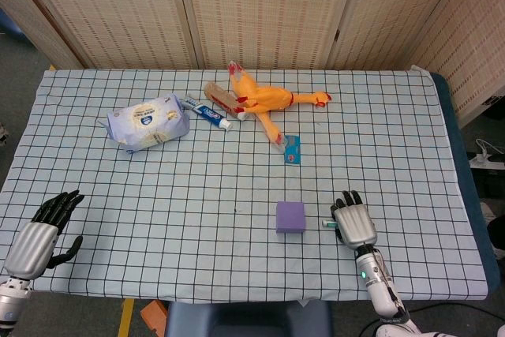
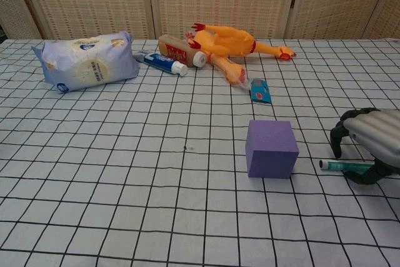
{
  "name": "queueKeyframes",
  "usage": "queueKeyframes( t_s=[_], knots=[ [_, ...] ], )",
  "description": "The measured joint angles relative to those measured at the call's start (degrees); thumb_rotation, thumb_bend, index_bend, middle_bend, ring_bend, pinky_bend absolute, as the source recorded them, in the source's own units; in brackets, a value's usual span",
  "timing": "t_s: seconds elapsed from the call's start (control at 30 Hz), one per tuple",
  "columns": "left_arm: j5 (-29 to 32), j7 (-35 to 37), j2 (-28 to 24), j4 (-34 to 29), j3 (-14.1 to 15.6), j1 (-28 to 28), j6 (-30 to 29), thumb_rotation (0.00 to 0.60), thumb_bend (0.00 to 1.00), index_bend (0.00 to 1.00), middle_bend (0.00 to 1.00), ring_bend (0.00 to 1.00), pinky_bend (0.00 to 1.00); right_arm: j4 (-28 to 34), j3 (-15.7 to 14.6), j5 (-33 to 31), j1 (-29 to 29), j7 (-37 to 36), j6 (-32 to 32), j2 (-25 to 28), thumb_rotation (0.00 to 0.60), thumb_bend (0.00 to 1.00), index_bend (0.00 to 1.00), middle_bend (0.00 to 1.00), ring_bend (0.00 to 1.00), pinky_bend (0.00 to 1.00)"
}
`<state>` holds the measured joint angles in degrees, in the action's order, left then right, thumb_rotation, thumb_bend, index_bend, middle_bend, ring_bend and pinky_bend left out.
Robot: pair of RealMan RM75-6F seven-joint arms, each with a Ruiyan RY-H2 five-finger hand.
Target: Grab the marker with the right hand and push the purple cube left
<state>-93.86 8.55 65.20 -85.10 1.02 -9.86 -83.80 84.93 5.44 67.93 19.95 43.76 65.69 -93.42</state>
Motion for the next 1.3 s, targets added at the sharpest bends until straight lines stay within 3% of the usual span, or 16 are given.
queueKeyframes(
  t_s=[0.47,0.77,1.3],
  knots=[
    [0.7,-0.6,0.1,-0.1,-0.1,-0.4,0.9,0.6,0.44,0.0,0.0,0.0,0.1,-2.2,-1.0,-1.4,1.0,-0.6,0.1,-0.8,0.6,0.26,0.62,0.42,0.19,0.19],
    [0.9,-0.8,0.0,-0.3,-0.1,-0.3,0.7,0.6,0.44,0.0,0.0,0.0,0.1,-1.8,-2.0,-1.5,1.0,0.2,1.1,0.0,0.6,0.29,0.81,0.58,0.37,0.36],
    [0.9,-1.1,0.0,-0.5,0.0,-0.3,0.6,0.6,0.44,0.0,0.0,0.0,0.1,0.3,-2.5,1.2,0.5,-2.7,3.9,2.3,0.6,0.35,0.97,0.72,0.52,0.49]
  ],
)
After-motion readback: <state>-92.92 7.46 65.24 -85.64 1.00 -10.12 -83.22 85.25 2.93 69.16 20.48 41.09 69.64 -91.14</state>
